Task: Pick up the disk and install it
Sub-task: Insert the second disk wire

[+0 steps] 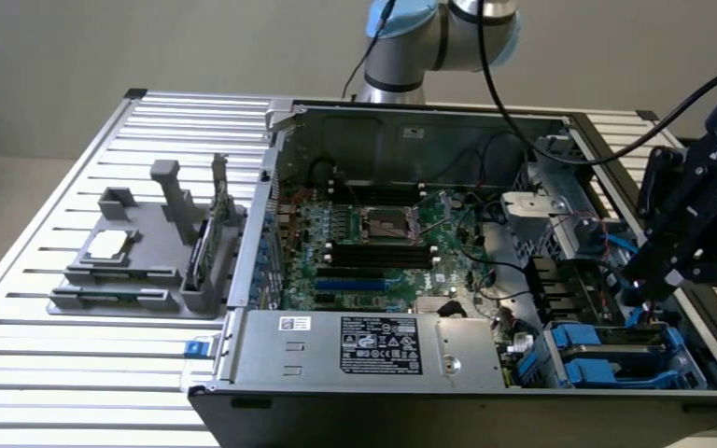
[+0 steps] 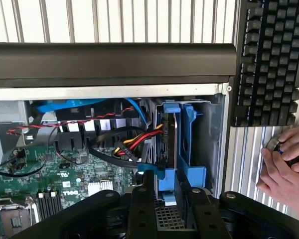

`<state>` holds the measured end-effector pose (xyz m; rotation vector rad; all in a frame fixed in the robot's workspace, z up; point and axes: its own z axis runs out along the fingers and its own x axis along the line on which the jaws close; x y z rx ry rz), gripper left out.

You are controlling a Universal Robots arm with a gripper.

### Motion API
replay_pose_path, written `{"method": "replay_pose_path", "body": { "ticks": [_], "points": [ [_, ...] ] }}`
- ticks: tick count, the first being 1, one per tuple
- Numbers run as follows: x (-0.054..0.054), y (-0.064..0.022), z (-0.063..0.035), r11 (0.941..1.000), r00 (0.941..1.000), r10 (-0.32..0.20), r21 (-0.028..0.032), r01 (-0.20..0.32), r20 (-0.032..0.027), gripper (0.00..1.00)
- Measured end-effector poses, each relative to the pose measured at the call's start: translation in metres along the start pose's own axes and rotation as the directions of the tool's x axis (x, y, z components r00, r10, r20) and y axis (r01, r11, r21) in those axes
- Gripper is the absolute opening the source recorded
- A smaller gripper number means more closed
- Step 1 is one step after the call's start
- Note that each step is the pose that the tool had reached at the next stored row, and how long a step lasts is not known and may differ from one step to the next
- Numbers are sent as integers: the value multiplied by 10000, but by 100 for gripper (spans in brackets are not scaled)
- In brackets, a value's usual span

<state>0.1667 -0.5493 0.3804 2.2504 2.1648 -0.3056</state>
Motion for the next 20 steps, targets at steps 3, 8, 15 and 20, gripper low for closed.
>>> {"method": "replay_pose_path", "body": {
  "ticks": [3, 8, 15, 20],
  "points": [
    [1, -17, 18, 10000, 10000, 18, -95, -18, 33, 31],
    [6, -71, 66, 9995, 10000, 54, -321, -53, 54, 31],
    [13, -127, 121, 9984, 9999, 93, -558, -89, 72, 31],
    [17, -137, 150, 9976, 9999, 114, -678, -109, 82, 31]
  ]
}}
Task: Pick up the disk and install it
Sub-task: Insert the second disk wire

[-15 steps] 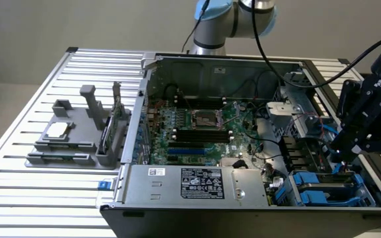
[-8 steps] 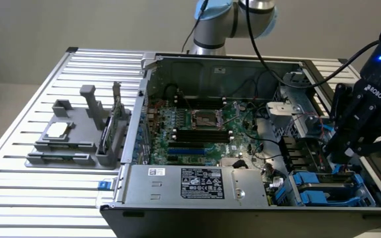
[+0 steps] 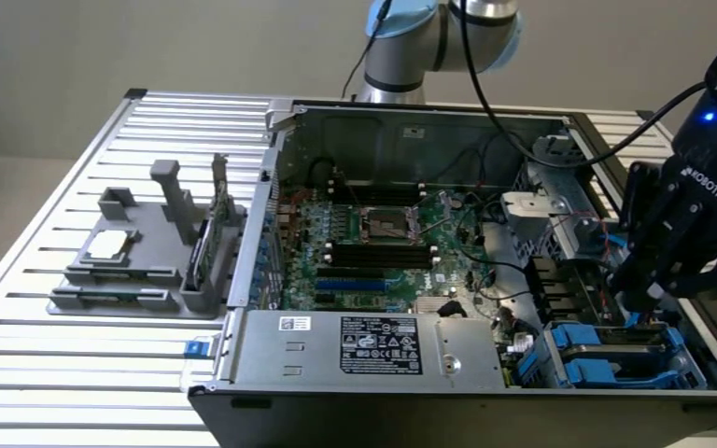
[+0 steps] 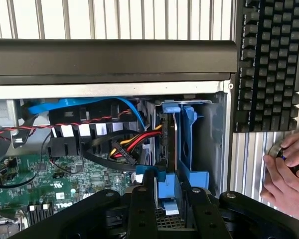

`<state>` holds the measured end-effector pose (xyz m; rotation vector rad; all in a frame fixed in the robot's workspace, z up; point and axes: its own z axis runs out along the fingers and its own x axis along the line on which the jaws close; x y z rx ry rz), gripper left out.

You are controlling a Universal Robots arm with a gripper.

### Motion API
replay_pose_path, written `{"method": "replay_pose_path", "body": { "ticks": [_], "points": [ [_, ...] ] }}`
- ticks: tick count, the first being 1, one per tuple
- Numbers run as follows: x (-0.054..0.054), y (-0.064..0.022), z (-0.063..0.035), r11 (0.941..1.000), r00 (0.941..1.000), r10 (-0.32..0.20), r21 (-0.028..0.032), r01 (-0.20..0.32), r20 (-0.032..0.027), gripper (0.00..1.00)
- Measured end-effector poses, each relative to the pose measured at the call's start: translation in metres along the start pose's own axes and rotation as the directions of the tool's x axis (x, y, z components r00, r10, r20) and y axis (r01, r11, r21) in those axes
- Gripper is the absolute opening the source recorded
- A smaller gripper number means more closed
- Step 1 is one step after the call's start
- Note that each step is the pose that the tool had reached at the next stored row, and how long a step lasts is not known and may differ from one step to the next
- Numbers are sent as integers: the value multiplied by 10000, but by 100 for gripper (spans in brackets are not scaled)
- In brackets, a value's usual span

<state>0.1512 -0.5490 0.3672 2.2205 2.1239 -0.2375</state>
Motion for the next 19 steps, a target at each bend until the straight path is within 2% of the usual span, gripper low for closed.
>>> {"method": "replay_pose_path", "body": {
  "ticks": [5, 7, 14, 16, 19],
  "points": [
    [2, -29, 22, 9999, 10000, 20, -133, -20, 0, 29],
    [3, -42, 33, 9998, 10000, 27, -183, -27, 2, 16],
    [8, -91, 80, 9995, 10000, 50, -323, -49, 6, 16],
    [12, -95, 102, 9994, 10000, 54, -349, -53, 4, 16],
    [17, -92, 139, 9993, 10000, 54, -358, -54, 3, 16]
  ]
}}
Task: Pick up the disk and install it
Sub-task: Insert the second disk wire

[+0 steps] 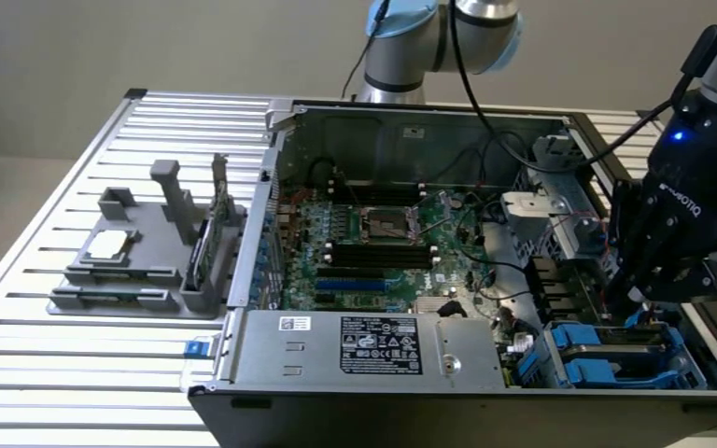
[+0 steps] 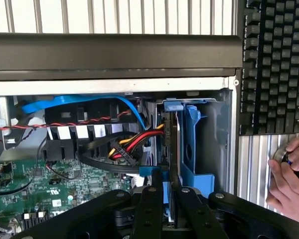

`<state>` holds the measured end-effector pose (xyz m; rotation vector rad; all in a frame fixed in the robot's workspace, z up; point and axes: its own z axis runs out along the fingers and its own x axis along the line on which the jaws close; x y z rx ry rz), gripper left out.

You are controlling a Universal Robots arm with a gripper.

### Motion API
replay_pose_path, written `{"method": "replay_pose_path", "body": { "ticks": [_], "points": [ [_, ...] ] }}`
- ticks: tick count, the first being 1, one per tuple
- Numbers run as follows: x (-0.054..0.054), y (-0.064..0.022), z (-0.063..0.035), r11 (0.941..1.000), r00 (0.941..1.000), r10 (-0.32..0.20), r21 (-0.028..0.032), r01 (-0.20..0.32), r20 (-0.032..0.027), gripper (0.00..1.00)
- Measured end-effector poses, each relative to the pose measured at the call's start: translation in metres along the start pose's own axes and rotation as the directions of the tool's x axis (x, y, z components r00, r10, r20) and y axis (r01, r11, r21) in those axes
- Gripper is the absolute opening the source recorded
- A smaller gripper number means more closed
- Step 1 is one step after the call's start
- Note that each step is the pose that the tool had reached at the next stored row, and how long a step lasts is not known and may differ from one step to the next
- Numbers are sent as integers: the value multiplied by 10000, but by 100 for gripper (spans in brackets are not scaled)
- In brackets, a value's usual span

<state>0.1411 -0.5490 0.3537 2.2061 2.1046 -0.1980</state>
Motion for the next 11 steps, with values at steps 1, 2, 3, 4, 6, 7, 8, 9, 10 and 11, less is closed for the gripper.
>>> {"method": "replay_pose_path", "body": {
  "ticks": [1, 2, 3, 4, 6, 7, 8, 9, 10, 11],
  "points": [
    [2, 0, 16, 10000, 10000, 1, -2, -1, 0, 16],
    [4, 1, 28, 10000, 10000, 1, -3, -1, 1, 16],
    [6, 1, 37, 10000, 10000, 1, -3, -1, 0, 16],
    [7, 1, 44, 10000, 10000, 1, -3, -1, 0, 16],
    [9, 1, 54, 10000, 10000, 2, -11, -2, 1, 16],
    [8, 2, 57, 10000, 10000, 3, -15, -3, 1, 16],
    [5, 2, 60, 10000, 10000, 4, -20, -4, 0, 16],
    [1, 2, 64, 10000, 10000, 6, -31, -6, -2, 16],
    [-1, 2, 68, 10000, 10000, 9, -48, -9, -5, 16],
    [-4, 2, 71, 10000, 10000, 12, -72, -13, -5, 16]
  ]
}}
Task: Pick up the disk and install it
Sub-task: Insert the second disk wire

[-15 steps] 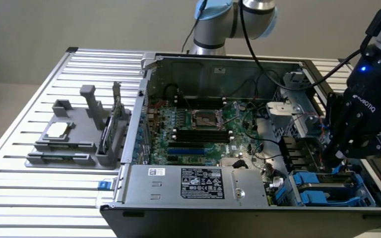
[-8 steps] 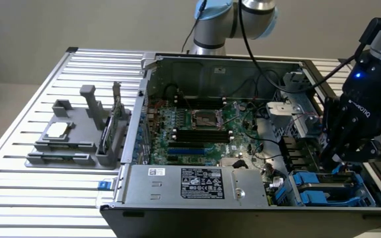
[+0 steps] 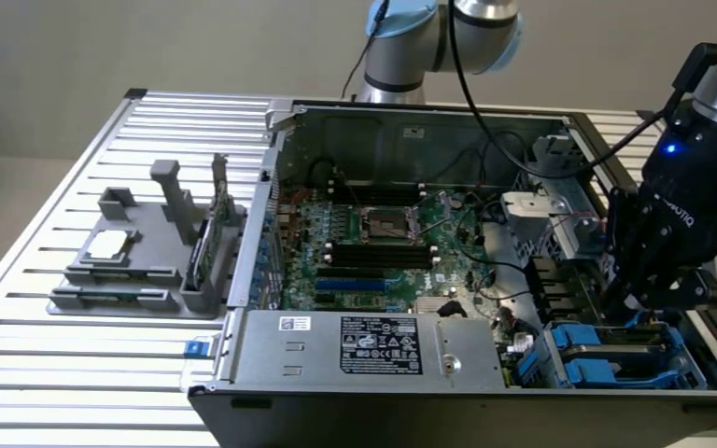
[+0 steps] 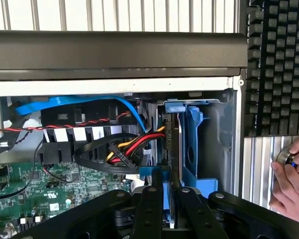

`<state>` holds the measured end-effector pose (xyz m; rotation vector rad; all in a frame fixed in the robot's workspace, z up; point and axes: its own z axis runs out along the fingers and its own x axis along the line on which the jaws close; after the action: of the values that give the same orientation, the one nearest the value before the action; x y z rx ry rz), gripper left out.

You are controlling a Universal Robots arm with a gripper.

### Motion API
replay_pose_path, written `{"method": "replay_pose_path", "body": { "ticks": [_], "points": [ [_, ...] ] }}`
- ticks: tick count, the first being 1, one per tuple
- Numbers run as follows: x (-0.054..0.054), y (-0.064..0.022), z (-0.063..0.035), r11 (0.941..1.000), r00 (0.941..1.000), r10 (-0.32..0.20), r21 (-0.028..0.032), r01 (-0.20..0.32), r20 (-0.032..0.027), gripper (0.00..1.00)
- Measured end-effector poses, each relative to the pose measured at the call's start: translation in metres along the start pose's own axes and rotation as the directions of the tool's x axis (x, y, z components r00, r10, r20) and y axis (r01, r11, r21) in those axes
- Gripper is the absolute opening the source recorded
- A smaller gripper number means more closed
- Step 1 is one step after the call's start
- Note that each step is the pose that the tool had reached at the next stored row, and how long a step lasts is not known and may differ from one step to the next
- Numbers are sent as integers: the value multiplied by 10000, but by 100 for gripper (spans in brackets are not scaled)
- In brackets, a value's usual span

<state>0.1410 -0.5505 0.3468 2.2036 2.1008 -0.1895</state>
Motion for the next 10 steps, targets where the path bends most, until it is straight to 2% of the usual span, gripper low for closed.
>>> {"method": "replay_pose_path", "body": {
  "ticks": [7, 10],
  "points": [
    [-25, 2, 40, 9997, 10000, 33, -223, -34, -39, 16],
    [-32, 4, 57, 9996, 10000, 39, -278, -40, -63, 16]
  ]
}}
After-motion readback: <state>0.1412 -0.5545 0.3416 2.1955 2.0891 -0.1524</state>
